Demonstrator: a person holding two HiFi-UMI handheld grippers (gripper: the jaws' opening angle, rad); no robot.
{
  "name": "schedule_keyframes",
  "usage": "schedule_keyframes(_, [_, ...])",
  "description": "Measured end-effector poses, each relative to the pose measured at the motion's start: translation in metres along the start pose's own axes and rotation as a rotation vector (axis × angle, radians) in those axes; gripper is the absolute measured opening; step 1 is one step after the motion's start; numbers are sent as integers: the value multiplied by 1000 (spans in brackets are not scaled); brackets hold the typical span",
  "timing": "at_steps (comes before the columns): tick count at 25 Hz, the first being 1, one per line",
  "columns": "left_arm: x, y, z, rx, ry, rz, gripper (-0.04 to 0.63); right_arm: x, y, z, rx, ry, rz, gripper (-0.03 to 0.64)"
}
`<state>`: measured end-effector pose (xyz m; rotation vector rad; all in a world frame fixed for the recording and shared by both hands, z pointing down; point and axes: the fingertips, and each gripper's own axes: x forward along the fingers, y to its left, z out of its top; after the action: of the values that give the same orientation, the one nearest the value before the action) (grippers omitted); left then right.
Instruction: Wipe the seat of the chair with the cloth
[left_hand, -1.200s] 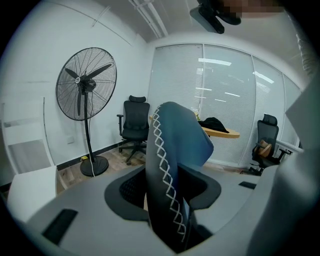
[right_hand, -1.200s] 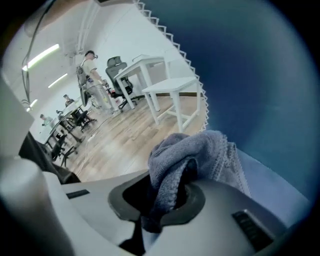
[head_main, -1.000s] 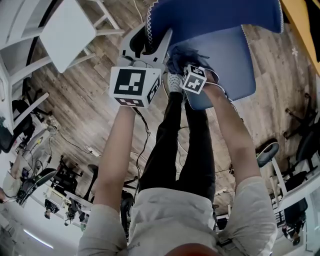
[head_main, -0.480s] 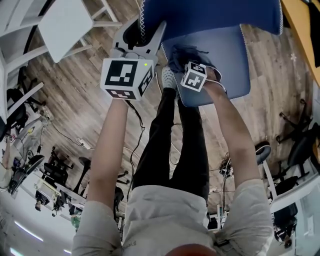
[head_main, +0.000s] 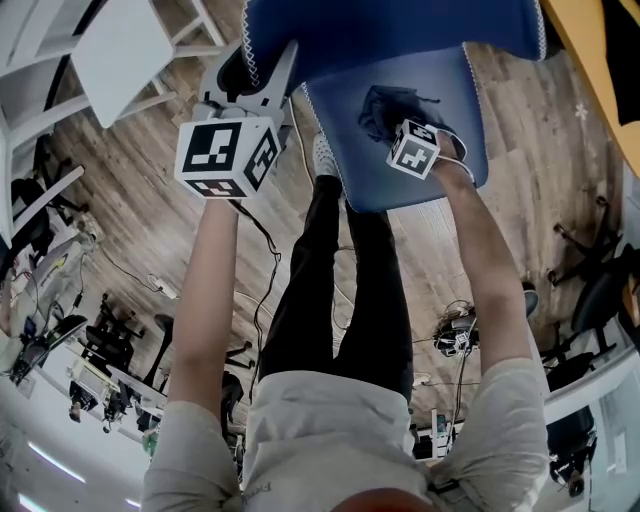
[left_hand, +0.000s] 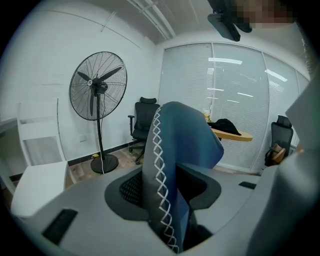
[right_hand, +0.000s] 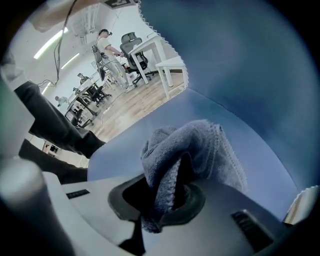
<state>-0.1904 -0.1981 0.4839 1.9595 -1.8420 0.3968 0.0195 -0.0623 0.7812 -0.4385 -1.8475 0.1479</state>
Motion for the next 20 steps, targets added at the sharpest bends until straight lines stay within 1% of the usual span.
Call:
schedule_keyframes(14, [1, 5, -1, -21, 21, 60, 187, -27, -29, -56, 8, 10, -29, 44])
schedule_keyframes(20, [0, 5, 1, -23, 25, 81, 187, -44, -42, -88, 43, 19, -53, 44])
